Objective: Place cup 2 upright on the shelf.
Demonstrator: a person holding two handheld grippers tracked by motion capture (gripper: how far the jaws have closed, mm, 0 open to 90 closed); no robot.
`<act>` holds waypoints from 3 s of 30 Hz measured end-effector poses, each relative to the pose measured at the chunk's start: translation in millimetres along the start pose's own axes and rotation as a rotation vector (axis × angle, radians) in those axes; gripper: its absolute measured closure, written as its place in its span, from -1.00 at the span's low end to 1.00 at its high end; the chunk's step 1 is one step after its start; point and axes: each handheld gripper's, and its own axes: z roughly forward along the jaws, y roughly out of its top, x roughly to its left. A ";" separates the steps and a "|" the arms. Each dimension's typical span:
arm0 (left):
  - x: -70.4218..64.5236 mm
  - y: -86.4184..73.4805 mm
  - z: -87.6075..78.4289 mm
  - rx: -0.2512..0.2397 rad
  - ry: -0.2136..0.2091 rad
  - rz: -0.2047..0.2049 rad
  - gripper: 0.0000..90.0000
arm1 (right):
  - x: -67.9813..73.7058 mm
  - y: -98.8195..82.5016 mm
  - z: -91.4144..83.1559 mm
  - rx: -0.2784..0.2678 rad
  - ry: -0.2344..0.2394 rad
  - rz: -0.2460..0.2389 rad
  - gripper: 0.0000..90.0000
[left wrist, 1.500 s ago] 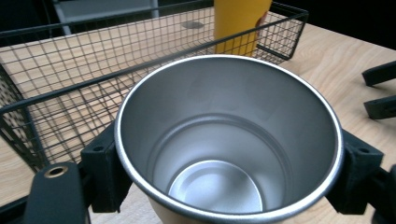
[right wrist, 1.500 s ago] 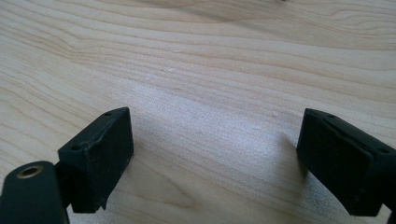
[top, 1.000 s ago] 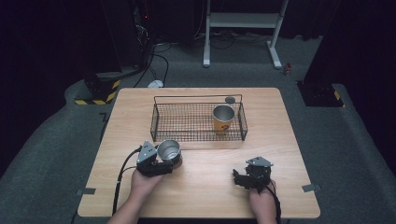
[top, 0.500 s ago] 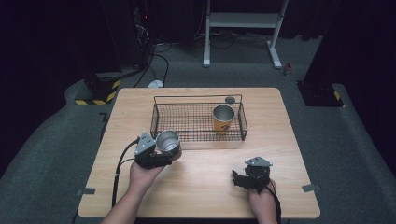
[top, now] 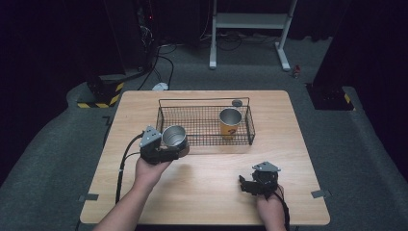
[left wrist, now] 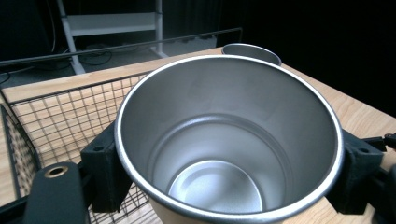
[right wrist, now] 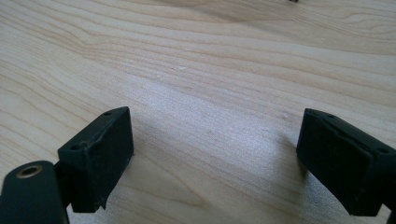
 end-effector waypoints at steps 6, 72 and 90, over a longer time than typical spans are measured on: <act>4.4 14.3 4.9 -0.013 0.052 -0.020 -0.58 | -0.5 0.1 0.3 -0.001 0.003 -0.014 -0.76; 50.5 50.9 87.7 0.074 0.179 -0.064 -0.58 | -0.1 2.5 2.4 0.002 0.021 -0.028 -0.77; 56.0 37.4 106.6 0.128 0.206 -0.088 -0.59 | 0.0 2.5 2.4 0.002 0.021 -0.028 -0.77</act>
